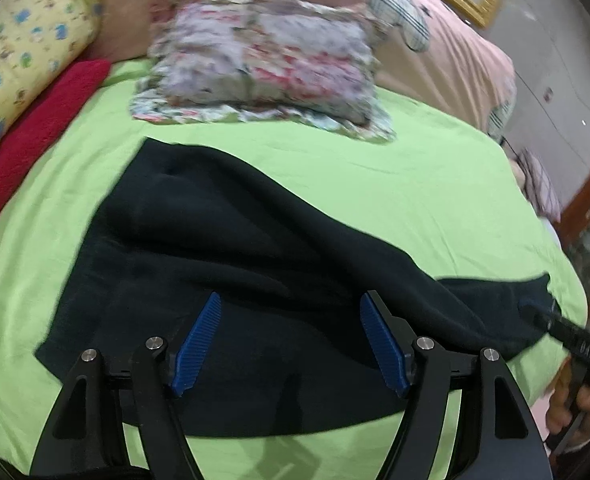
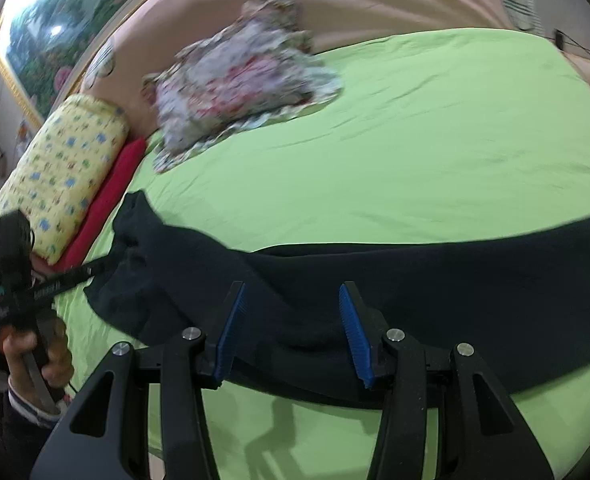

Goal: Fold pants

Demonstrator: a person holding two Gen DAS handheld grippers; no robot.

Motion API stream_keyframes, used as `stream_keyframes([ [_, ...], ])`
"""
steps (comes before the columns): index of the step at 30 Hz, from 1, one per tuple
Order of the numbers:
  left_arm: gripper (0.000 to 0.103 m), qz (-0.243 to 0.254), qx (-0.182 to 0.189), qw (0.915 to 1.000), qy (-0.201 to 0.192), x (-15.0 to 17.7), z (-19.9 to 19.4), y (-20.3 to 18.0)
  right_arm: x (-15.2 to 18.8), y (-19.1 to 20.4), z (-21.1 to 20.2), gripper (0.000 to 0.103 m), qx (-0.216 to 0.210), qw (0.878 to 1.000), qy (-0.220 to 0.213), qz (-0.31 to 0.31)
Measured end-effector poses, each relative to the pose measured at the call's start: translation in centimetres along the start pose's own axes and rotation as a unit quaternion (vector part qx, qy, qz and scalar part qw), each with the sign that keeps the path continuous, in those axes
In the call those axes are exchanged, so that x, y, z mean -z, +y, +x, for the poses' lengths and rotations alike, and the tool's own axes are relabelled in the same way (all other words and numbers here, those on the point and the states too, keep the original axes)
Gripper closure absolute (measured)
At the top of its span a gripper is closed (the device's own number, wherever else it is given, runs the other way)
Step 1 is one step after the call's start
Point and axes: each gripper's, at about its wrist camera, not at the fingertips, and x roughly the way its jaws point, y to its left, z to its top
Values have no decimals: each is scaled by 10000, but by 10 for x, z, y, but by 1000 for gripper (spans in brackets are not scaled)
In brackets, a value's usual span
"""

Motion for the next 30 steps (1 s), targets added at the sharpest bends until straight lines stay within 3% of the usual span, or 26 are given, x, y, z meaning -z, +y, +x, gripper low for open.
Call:
stream_keyframes([
  [7,27,-293,-284,9991,-133,-28,-5,38,-8,36,19,53,-216,9981,140,-553],
  [15,24,-355,-504,9981,-24,-60,6,81,-18,78,49,50,-383,9913,392,-1200],
  [25,24,-461,-86,9966,681,-100,62,128,-27,130,78,48,-409,9764,522,-2054],
  [30,24,-474,95,9942,956,-108,87,136,-26,146,95,47,-160,9666,564,-2493],
])
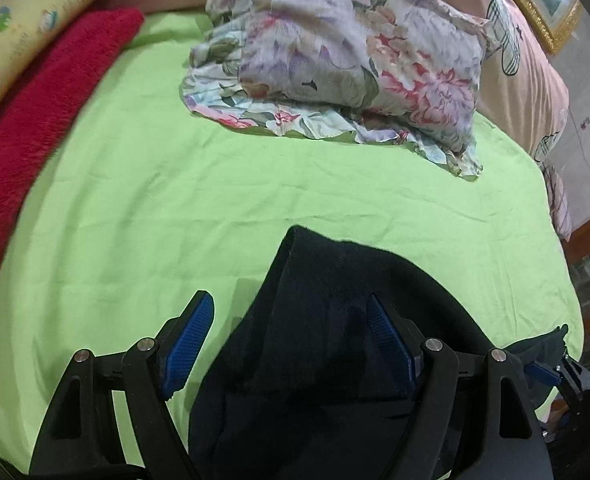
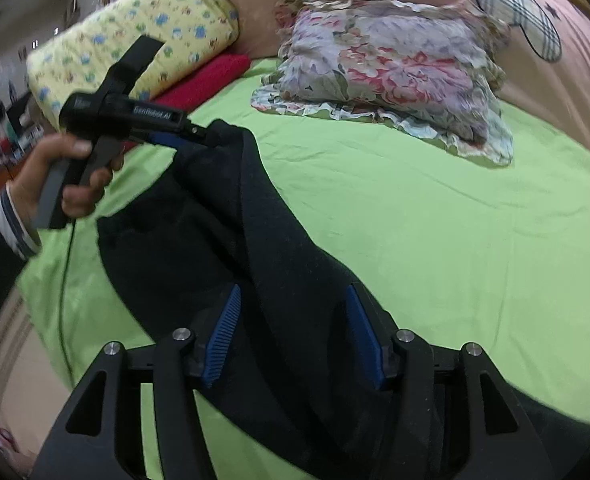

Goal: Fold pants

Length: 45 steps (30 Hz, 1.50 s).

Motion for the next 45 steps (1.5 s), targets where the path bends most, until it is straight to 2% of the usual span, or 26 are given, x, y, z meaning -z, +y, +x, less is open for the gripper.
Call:
stream_keyframes([
  [4,24,89,229,9997,68,-8,9,-1,-3,4,12,47,190,9996,79,-218],
  [5,26,123,275,9995,70,-9,11,-1,-4,4,15,47,227,9994,90,-245],
  [7,38,175,302,9993,113,-10,14,-2,-4,3,20,48,318,9990,137,-292],
  [8,56,191,336,9991,158,-10,16,-3,-4,3,22,56,344,9988,152,-324],
  [9,58,206,304,9992,187,-10,17,-3,-5,2,24,63,366,9986,174,-342],
  [10,59,266,240,9992,148,-8,16,-5,-5,1,26,75,421,9983,223,-347],
  [11,62,316,222,9992,96,-6,14,-6,-5,0,26,81,436,9983,231,-325],
  [14,73,440,230,9987,-102,1,2,-11,-4,-7,20,87,339,9992,97,-176],
  [20,76,608,201,9959,-646,21,-40,-22,1,-9,-1,89,-55,9998,-170,94],
  [24,76,590,251,9933,-958,42,-66,-26,10,-3,-15,89,-175,9994,-290,-49],
  [32,77,554,78,9860,-1572,102,-99,-26,33,11,-24,89,-307,9982,-340,-384],
  [36,77,353,119,9846,-1706,127,-102,-13,43,16,-20,89,-357,9981,-301,-413],
  [42,77,25,80,9857,-1681,153,-89,7,56,28,-8,86,-506,9974,-68,-511],
  [45,77,-66,1,9846,-1750,162,-85,13,62,38,-3,77,-531,9965,69,-649],
])
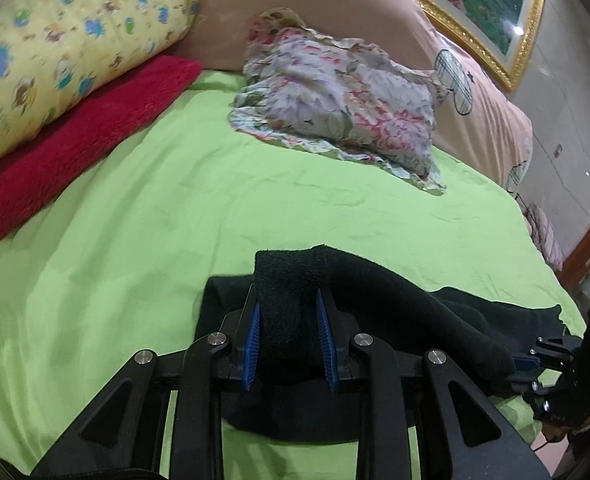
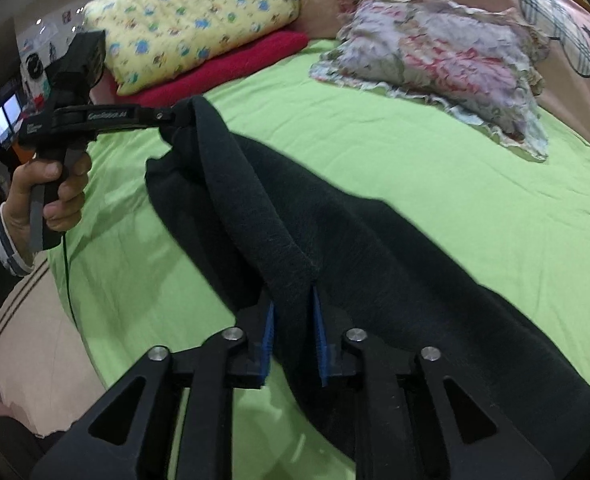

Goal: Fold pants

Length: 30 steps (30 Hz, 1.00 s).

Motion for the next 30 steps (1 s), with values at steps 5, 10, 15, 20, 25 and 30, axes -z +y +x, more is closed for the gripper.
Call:
stream_keyframes([
  [5,74,-250,-283,9991,-210,16,-12,10,7,9,3,64,-110,9999,58,-36],
  [10,73,-788,-409,9960,-133,35,-22,30,9,10,2,59,-232,9997,41,75],
  [15,60,-1104,-437,9928,-126,52,-38,35,6,13,-3,58,-299,9994,-103,133],
  [20,50,-1354,-245,9902,-225,60,-53,30,1,12,-12,57,-345,9989,-260,202],
  [25,42,-1294,-94,9912,-256,58,-61,13,-2,7,-19,56,-290,9985,-373,285],
  [30,40,-1297,-90,9914,-121,55,-55,4,-4,-2,-22,56,-248,9978,-441,440],
])
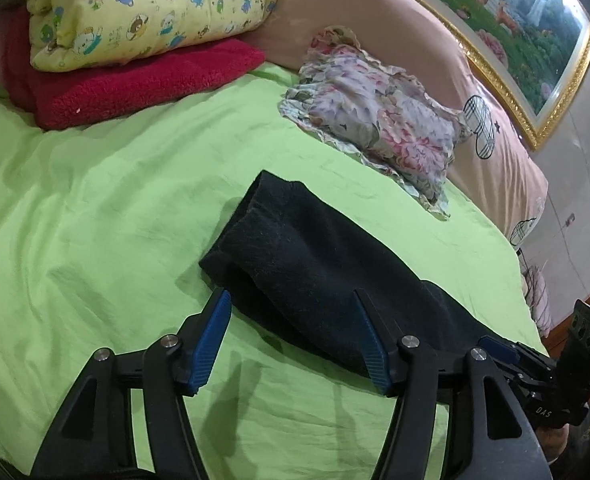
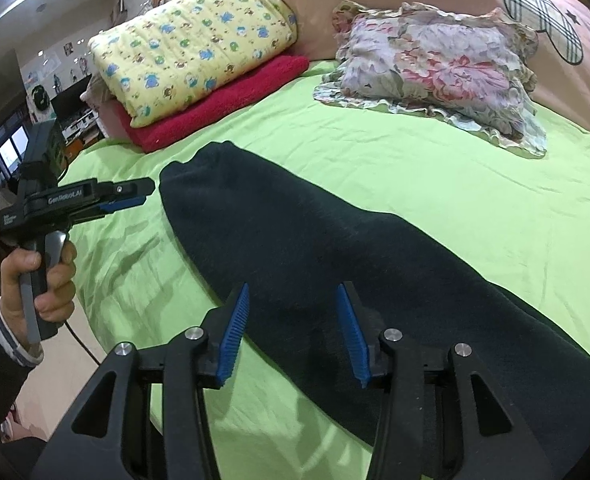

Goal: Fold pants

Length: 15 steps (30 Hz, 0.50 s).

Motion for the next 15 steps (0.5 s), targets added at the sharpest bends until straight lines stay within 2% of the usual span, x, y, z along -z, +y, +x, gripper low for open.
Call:
stream_keyframes([
  [6,40,-296,28,9994,188,1,12,7,-3,-12,-4,56,68,9998,-78,191],
  [15,34,-570,141,9977,332,-1,23,12,-13,-43,0,56,47,9968,-103,786],
])
